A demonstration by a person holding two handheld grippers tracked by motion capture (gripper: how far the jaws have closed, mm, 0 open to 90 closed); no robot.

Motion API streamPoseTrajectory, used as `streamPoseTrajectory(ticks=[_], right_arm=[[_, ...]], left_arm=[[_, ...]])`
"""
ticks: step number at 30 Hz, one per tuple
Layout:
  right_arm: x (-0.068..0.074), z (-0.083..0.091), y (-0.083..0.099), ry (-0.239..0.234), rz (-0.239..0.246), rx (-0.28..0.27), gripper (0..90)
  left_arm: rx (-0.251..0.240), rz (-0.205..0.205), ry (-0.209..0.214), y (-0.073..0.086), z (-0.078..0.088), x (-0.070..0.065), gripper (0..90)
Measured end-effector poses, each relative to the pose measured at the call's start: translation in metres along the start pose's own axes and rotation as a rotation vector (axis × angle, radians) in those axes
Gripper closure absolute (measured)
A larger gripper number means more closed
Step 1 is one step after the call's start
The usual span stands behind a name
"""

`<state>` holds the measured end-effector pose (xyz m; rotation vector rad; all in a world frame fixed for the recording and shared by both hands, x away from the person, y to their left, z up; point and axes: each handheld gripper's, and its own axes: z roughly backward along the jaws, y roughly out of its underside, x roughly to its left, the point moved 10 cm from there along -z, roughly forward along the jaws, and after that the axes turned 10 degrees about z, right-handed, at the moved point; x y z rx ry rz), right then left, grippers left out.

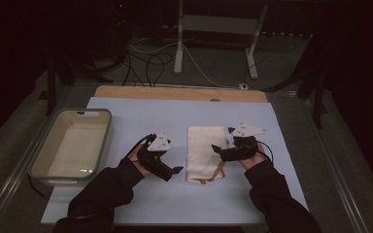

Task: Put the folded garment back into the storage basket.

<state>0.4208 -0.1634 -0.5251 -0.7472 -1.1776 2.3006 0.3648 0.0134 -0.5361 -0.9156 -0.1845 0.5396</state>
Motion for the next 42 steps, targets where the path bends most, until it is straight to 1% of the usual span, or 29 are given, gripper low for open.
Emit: streamPoseTrajectory(ticks=[3, 6, 9, 11, 13, 17, 20, 25, 26, 28, 30, 31, 32, 33, 34, 35, 37, 38, 41, 42], right_arm=[[-0.002, -0.006, 0.005, -0.003, -0.007, 0.012, 9.5], [-0.004, -0.011, 0.011, -0.006, -0.016, 0.027, 9.5], [-0.006, -0.014, 0.015, -0.011, -0.039, 0.033, 9.5], [-0.007, -0.017, 0.019, -0.010, -0.040, 0.041, 9.5], [-0.009, -0.019, 0.021, -0.006, -0.053, 0.044, 9.5], [-0.012, -0.024, 0.028, -0.005, -0.059, 0.065, 9.4], [-0.015, -0.028, 0.033, -0.003, -0.061, 0.081, 9.5], [-0.019, -0.032, 0.041, -0.004, -0.071, 0.103, 9.5], [-0.020, -0.033, 0.043, -0.003, -0.073, 0.107, 9.5], [-0.022, -0.035, 0.047, -0.004, -0.080, 0.119, 9.5], [-0.023, -0.036, 0.050, -0.013, -0.088, 0.132, 9.5], [-0.023, -0.037, 0.051, -0.015, -0.090, 0.132, 9.5], [-0.023, -0.037, 0.052, -0.015, -0.093, 0.133, 9.5], [-0.023, -0.037, 0.052, -0.016, -0.098, 0.134, 9.5], [-0.024, -0.038, 0.053, -0.015, -0.098, 0.134, 9.5], [-0.024, -0.038, 0.053, -0.014, -0.097, 0.134, 9.5], [-0.025, -0.038, 0.053, -0.010, -0.091, 0.138, 9.5], [-0.025, -0.039, 0.053, -0.007, -0.088, 0.141, 9.5], [-0.029, -0.038, 0.054, 0.009, -0.063, 0.163, 11.8], [-0.030, -0.038, 0.053, 0.013, -0.063, 0.165, 11.7]], left_arm=[[0.006, 0.005, 0.001, -0.001, -0.008, -0.001, 0.7], [0.012, 0.020, -0.006, -0.002, -0.017, -0.002, 0.7], [0.024, 0.021, -0.004, -0.002, -0.025, -0.003, 0.7], [0.029, 0.026, 0.001, -0.002, -0.030, -0.004, 0.7], [0.034, 0.032, 0.002, -0.001, -0.035, -0.004, 0.7], [0.056, 0.034, -0.007, 0.002, -0.044, -0.001, 0.7], [0.061, 0.039, -0.002, 0.004, -0.050, 0.000, 0.8], [0.069, 0.062, 0.008, 0.008, -0.060, 0.004, 0.8], [0.078, 0.064, 0.006, 0.010, -0.062, 0.005, 0.8], [0.092, 0.066, 0.010, 0.012, -0.066, 0.007, 1.5], [0.093, 0.045, 0.019, 0.013, -0.069, 0.007, 1.7], [0.098, 0.041, 0.018, 0.014, -0.070, 0.007, 1.7], [0.102, 0.041, 0.012, 0.014, -0.071, 0.008, 1.7], [0.111, 0.048, 0.016, 0.015, -0.072, 0.008, 1.7], [0.112, 0.052, 0.020, 0.015, -0.073, 0.008, 1.7], [0.116, 0.048, 0.027, 0.015, -0.074, 0.008, 1.7], [0.105, 0.038, 0.029, 0.013, -0.075, 0.007, 2.0], [0.109, 0.039, 0.035, 0.013, -0.076, 0.006, 2.2], [0.125, 0.057, 0.044, 0.014, -0.077, 0.007, 2.8], [0.133, 0.060, 0.038, 0.014, -0.077, 0.008, 3.1]])
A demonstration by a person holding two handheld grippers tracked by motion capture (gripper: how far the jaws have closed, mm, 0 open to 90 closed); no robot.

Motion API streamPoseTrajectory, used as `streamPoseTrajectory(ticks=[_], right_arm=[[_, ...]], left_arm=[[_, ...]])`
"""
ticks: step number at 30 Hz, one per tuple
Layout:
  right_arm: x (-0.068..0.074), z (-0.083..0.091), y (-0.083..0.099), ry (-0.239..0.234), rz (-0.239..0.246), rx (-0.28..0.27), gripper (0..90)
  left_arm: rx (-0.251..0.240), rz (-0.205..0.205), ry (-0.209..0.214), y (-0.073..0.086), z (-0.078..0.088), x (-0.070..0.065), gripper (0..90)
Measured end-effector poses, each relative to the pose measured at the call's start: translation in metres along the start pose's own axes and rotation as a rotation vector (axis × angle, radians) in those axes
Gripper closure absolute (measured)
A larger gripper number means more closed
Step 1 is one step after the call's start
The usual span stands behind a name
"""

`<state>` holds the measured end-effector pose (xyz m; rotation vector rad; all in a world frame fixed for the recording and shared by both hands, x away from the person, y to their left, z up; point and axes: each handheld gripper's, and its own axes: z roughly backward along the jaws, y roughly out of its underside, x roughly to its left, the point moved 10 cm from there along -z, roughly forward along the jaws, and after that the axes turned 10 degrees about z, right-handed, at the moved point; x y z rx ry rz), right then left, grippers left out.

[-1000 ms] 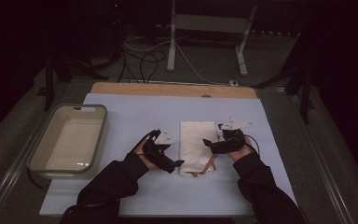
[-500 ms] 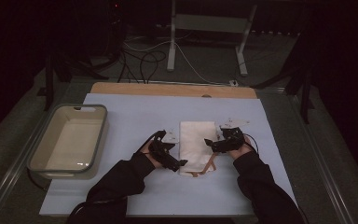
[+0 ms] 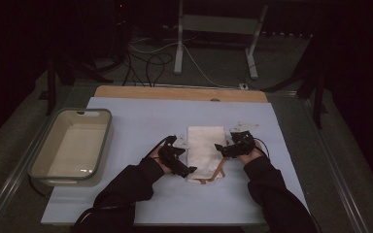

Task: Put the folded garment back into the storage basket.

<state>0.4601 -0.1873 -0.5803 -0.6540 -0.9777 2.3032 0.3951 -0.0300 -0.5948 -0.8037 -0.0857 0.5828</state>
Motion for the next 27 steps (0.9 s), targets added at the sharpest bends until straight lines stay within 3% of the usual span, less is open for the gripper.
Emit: streamPoseTrajectory(ticks=[5, 10, 13, 19, 27], right_arm=[[-0.003, -0.001, 0.001, 0.006, 0.006, 0.030, 10.6], [-0.006, -0.005, 0.005, 0.000, -0.016, 0.064, 10.5], [-0.007, -0.007, 0.007, -0.001, -0.032, 0.078, 9.6], [-0.011, -0.012, 0.009, -0.003, -0.086, 0.087, 9.6], [-0.010, -0.018, 0.013, -0.017, -0.090, 0.109, 10.7]], left_arm=[[0.019, 0.012, 0.003, 0.001, -0.003, 0.001, 4.5], [0.020, 0.022, -0.026, 0.000, -0.004, 0.003, 6.8], [0.026, 0.031, -0.023, 0.000, -0.003, 0.004, 8.3], [0.041, 0.024, -0.015, 0.002, -0.004, 0.003, 15.9], [0.049, 0.030, -0.019, 0.006, -0.009, 0.006, 27.3]])
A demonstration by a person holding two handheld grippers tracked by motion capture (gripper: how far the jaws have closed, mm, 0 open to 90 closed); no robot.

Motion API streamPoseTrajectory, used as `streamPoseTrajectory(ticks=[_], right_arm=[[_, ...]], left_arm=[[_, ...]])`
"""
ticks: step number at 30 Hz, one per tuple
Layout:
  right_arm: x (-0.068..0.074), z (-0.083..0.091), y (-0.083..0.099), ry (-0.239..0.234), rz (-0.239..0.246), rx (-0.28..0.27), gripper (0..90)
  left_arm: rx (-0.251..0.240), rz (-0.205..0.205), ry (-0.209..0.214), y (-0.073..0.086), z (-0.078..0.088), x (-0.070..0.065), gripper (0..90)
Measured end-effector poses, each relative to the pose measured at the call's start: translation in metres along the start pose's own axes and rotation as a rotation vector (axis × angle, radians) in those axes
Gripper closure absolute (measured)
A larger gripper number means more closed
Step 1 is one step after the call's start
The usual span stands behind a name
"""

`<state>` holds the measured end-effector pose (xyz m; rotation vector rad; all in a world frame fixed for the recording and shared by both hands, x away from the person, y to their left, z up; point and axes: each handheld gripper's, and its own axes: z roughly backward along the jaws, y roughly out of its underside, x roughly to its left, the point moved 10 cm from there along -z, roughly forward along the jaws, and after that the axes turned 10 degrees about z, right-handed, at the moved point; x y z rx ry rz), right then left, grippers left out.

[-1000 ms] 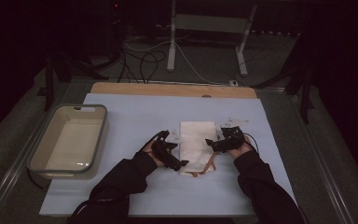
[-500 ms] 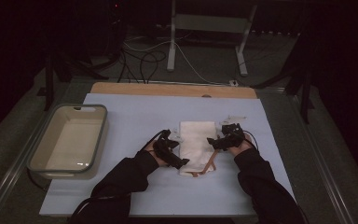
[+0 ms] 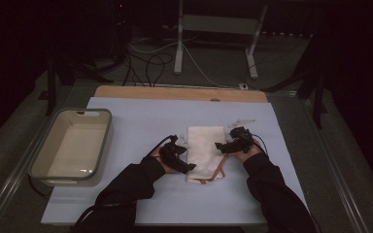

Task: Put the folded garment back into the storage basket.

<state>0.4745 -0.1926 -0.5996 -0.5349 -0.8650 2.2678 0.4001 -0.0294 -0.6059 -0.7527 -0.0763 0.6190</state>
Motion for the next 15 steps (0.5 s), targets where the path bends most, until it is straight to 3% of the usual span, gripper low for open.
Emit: streamPoseTrajectory(ticks=[6, 8, 12, 15], right_arm=[[0.004, -0.008, 0.006, -0.027, -0.001, 0.049, 15.4], [0.007, -0.009, 0.007, -0.060, -0.010, 0.048, 25.3], [0.011, -0.007, 0.006, -0.082, -0.013, 0.061, 30.3], [0.015, -0.005, 0.004, -0.099, -0.011, 0.078, 40.0]], left_arm=[[0.021, -0.028, 0.011, 0.004, -0.006, -0.002, 38.4], [0.019, -0.035, 0.014, 0.004, -0.006, -0.003, 41.0], [0.026, -0.034, 0.030, 0.003, -0.007, -0.006, 47.0], [0.029, -0.024, 0.035, 0.002, -0.007, -0.008, 51.9]])
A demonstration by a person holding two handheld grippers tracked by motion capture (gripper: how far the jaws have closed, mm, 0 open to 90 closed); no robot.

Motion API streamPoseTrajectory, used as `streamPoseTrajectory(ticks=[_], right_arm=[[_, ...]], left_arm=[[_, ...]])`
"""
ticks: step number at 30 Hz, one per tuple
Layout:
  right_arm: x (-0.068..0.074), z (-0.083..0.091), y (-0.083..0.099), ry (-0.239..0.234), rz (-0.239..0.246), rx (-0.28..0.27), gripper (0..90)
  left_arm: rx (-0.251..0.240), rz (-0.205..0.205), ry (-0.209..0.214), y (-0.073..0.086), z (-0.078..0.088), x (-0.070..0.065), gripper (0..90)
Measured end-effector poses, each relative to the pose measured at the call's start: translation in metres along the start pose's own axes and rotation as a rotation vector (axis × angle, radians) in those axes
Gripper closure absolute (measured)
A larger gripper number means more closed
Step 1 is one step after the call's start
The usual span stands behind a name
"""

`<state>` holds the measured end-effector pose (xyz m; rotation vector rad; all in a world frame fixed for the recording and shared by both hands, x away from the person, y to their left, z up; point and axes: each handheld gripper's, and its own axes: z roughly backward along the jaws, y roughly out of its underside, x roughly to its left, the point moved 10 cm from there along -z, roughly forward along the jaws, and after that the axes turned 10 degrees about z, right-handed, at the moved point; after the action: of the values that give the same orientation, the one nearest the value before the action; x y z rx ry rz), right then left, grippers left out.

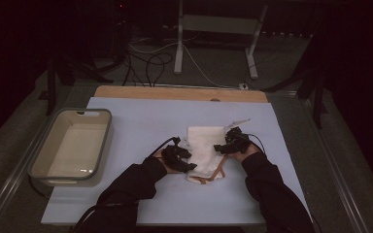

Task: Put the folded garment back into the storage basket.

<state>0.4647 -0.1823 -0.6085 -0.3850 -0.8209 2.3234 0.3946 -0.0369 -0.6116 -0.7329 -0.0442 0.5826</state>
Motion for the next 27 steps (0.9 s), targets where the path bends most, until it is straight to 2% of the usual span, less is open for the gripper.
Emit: streamPoseTrajectory(ticks=[3, 5, 7, 11, 18, 23, 27], right_arm=[[0.003, 0.001, -0.001, -0.015, 0.003, 0.001, 46.7], [0.008, 0.001, -0.002, -0.042, 0.015, 0.002, 56.3], [0.013, 0.001, -0.002, -0.064, 0.032, 0.009, 59.2], [0.018, 0.001, -0.004, -0.079, 0.047, 0.021, 67.0], [0.023, 0.001, -0.005, -0.102, 0.041, 0.028, 74.4], [0.024, 0.001, -0.005, -0.095, 0.053, 0.033, 77.2], [0.025, 0.001, -0.006, -0.092, 0.042, 0.031, 78.3]], left_arm=[[0.002, 0.004, 0.003, -0.001, 0.000, -0.001, 54.0], [-0.002, 0.000, 0.026, -0.001, -0.001, -0.005, 62.9], [-0.002, 0.015, 0.037, -0.002, -0.002, -0.006, 68.1], [-0.004, 0.024, 0.052, -0.002, -0.002, -0.007, 72.3], [-0.001, 0.020, 0.047, -0.002, -0.002, -0.010, 78.8], [0.002, 0.016, 0.028, -0.003, -0.002, -0.012, 82.6], [-0.001, 0.013, 0.025, -0.003, -0.002, -0.013, 84.1]])
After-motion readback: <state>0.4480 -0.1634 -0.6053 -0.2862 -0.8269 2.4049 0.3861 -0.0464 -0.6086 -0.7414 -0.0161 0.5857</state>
